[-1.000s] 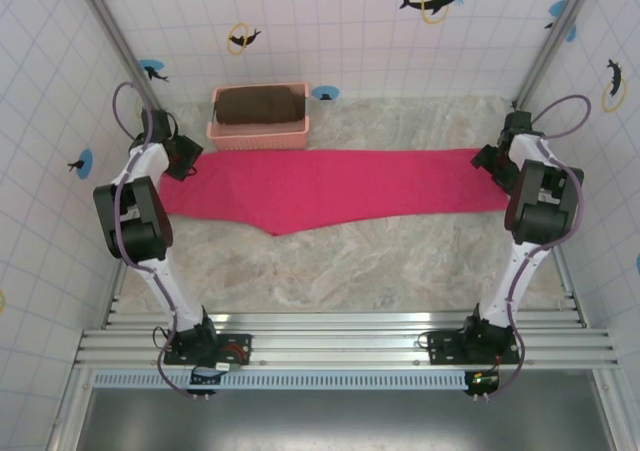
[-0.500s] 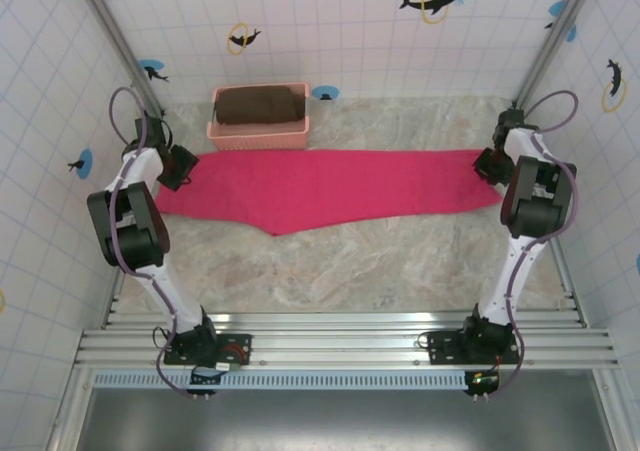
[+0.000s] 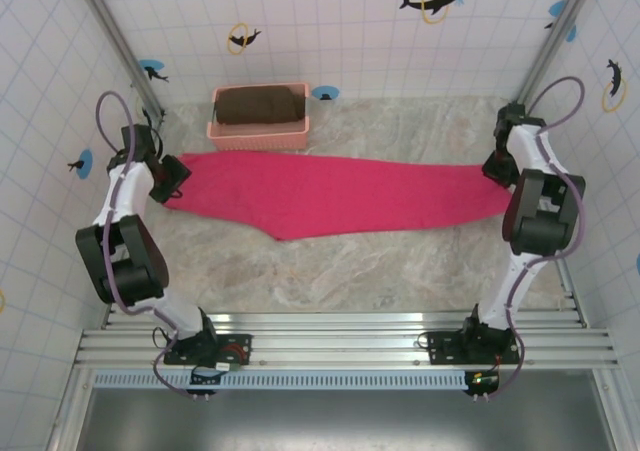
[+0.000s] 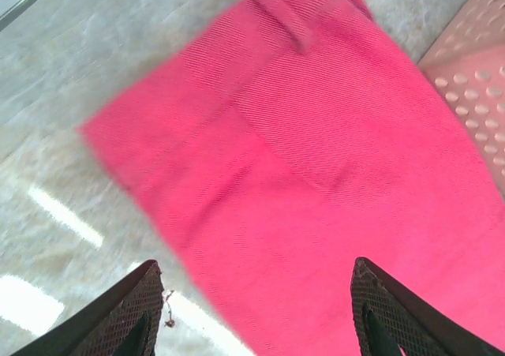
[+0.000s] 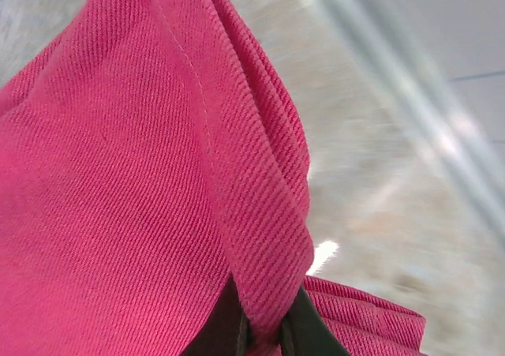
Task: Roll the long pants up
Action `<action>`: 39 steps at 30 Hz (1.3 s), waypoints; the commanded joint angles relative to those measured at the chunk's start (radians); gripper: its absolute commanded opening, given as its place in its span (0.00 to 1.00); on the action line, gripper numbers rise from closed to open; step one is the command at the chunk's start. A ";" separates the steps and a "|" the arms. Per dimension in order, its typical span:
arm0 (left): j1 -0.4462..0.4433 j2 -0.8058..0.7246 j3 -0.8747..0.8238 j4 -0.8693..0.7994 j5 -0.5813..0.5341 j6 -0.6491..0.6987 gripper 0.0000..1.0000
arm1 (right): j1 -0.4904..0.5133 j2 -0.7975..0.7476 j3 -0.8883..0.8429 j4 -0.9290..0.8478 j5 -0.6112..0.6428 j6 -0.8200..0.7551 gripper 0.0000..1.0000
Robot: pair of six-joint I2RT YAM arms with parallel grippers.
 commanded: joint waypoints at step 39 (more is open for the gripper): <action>-0.162 -0.331 -0.092 -0.207 -0.061 0.200 0.64 | 0.923 -0.227 0.254 -0.063 0.566 -0.096 0.00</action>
